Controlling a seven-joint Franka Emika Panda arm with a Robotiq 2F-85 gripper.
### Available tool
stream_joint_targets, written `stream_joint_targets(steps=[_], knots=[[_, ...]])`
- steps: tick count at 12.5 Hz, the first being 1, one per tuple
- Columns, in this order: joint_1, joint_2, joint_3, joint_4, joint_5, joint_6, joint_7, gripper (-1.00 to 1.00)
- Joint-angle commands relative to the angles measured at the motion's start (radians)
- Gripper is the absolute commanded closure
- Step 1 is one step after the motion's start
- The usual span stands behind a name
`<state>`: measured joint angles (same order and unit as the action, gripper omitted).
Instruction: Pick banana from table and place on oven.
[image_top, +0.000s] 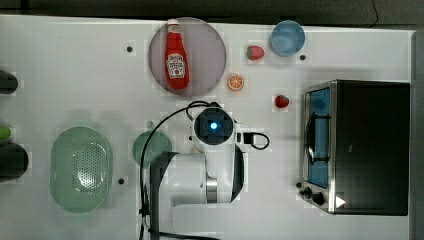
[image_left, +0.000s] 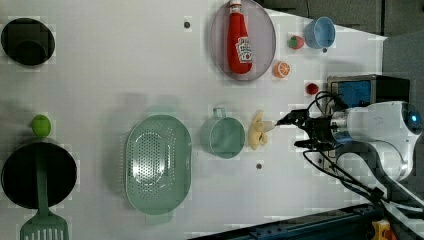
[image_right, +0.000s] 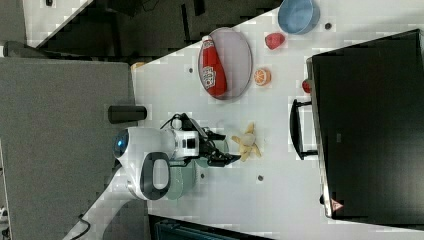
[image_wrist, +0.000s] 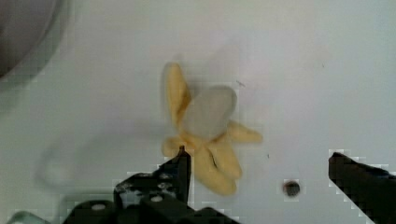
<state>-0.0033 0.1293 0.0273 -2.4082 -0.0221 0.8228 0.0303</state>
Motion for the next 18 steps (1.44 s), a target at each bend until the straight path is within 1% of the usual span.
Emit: stream_joint_targets(steps=[1,4,7,8,12,14,16,18], knots=[[-0.002,0.070,0.011,-0.007,0.006,0.117,-0.029,-1.00],[-0.002,0.156,0.037,-0.021,0.006,0.208,-0.029,-1.00],[-0.002,0.203,0.042,-0.026,0.006,0.268,-0.029,-1.00],[-0.002,0.208,0.042,-0.031,0.006,0.269,-0.028,-0.93],[-0.003,0.211,0.043,-0.034,0.008,0.289,-0.026,0.05],[-0.003,0.210,0.043,-0.033,0.009,0.296,-0.026,0.48],[-0.003,0.197,0.043,-0.030,0.014,0.299,-0.026,0.50],[-0.003,0.131,0.043,-0.030,0.015,0.291,-0.026,0.50]])
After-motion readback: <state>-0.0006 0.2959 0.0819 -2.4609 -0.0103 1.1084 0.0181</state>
